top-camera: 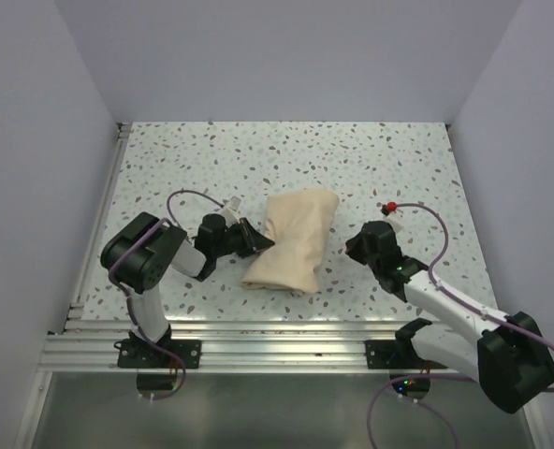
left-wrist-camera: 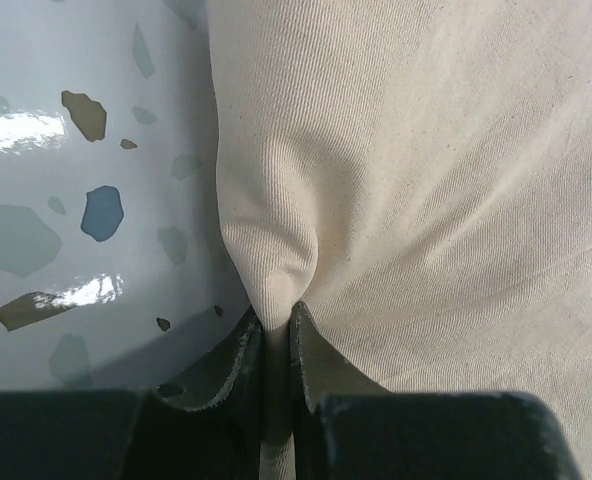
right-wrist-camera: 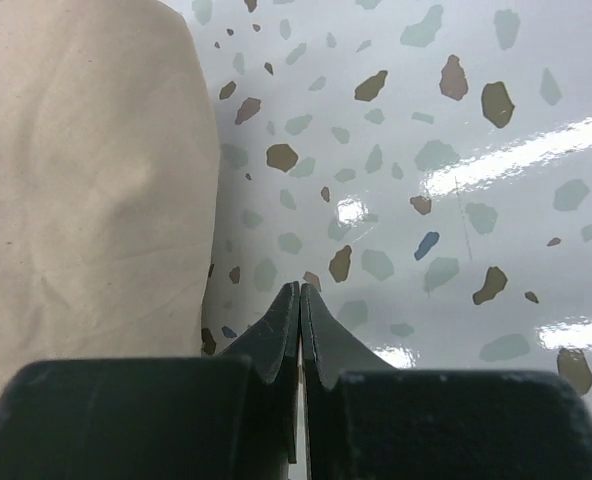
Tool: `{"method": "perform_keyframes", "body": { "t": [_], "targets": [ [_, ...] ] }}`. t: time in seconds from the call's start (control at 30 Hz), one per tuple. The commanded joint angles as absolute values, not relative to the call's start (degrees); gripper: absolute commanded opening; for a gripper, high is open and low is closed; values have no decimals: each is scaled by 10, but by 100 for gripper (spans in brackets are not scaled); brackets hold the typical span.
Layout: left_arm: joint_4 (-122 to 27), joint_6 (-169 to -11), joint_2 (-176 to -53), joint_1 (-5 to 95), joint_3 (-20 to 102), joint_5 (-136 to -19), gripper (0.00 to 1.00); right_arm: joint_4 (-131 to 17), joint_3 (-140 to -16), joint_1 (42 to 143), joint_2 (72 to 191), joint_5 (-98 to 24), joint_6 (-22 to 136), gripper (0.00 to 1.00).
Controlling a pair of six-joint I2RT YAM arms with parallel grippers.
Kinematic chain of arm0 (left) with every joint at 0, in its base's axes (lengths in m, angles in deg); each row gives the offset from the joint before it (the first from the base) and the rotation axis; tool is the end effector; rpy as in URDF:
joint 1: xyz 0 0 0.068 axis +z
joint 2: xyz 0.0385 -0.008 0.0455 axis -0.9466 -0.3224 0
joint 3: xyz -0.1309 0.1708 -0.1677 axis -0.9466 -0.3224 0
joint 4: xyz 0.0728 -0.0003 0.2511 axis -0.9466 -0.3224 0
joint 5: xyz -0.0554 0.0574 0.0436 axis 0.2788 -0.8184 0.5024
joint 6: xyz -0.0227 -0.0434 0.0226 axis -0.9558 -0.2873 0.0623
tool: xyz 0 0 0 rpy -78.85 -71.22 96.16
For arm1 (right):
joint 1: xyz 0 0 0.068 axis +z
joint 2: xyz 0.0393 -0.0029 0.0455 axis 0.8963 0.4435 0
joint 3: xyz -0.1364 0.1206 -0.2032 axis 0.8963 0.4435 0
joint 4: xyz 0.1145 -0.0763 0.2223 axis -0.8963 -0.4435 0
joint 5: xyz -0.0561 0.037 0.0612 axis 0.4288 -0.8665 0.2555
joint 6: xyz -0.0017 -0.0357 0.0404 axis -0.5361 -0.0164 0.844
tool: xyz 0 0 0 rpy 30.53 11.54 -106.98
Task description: Prepare the surgical pack
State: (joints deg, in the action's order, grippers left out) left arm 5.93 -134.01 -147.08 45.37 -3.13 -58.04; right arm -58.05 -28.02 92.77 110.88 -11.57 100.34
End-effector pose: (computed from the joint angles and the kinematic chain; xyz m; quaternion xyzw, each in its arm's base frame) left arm 0.2631 -0.1458 0.0922 -0.0843 0.8207 -0.4977 0.2677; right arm 0.1912 0.0941 0.1892 0.2281 0.8537 0.1798 0.4322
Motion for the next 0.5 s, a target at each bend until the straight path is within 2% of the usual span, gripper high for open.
{"method": "perform_keyframes", "body": {
  "t": [0.0,0.47],
  "targets": [
    [-60,-1293,-1444,427,-26,-661,0,-614,-299,921,1082,-80,982,0],
    [-115,-1259,-1401,315,44,-787,0,-707,-310,909,1019,-18,965,0]
  ]
}}
